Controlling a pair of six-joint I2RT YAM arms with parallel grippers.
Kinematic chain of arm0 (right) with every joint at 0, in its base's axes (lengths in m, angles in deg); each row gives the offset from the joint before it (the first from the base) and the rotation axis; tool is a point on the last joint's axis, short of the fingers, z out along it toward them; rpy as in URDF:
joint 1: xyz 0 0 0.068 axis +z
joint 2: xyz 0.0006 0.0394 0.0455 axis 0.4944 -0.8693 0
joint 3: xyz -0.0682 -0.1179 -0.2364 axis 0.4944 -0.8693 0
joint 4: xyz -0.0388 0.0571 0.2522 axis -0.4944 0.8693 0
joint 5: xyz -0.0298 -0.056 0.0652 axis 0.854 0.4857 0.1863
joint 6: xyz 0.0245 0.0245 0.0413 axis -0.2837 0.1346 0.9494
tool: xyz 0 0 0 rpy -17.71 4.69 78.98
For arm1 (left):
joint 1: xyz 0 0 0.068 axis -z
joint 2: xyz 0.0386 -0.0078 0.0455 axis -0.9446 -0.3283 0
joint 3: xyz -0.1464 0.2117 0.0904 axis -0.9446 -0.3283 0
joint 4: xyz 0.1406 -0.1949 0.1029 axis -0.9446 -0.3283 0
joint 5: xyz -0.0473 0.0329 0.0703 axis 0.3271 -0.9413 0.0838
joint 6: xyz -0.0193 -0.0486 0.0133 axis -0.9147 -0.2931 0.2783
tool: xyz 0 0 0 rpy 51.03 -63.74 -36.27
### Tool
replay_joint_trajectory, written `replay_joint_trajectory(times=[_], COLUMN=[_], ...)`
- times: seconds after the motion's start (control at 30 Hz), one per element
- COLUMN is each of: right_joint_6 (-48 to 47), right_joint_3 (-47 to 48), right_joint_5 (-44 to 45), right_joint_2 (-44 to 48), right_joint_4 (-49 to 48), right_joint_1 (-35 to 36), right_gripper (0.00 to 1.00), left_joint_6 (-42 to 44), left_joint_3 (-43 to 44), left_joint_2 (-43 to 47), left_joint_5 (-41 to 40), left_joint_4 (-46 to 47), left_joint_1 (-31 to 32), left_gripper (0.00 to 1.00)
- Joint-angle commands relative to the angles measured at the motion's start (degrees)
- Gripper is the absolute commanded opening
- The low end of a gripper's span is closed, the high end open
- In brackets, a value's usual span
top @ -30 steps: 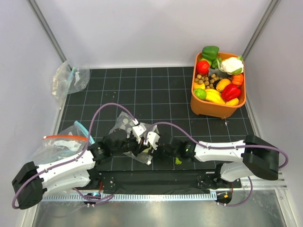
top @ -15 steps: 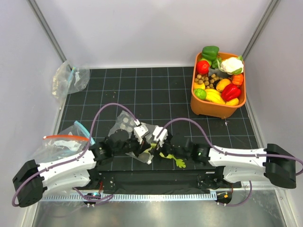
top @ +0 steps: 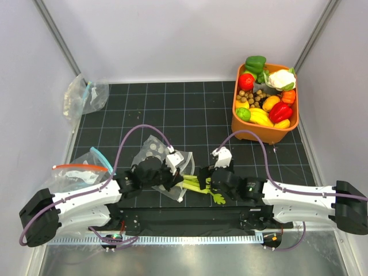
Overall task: Place the food in the zip-top bag and seal the zipper
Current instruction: Adjust the fake vegetable in the zipper food storage bag.
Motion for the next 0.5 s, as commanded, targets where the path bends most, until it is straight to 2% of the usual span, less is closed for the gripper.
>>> replay_joint_trajectory(times=[0.0, 0.17, 0.27, 0.47], right_joint_6=[16.4, 28.2, 29.9, 32.4], right_joint_3=[-0.3, -4.6, -6.9, -9.2], right_joint_5=[7.5, 8.9, 6.9, 3.3], right_joint_2=[2.5, 4.7, 4.0, -3.2], right_joint_4=[9.4, 8.5, 3.8, -7.1], right_joint_1=[-0.1, -0.5, -0.8, -1.3], right_gripper=[1.0, 0.93, 0.92, 0.89], left_joint_6=[0.7, 1.5, 1.9, 2.6], left_joint_3=[2.5, 3.6, 4.5, 5.7], left_joint_2=[-0.3, -2.3, -3.8, -6.2], left_joint_5=[-1.2, -1.3, -0.7, -0.1], left_joint_4=[0.8, 0.8, 0.8, 0.8], left_joint_1=[0.2, 0.2, 0.2, 0.3], left_gripper=[0.0, 0.0, 0.0, 0.0])
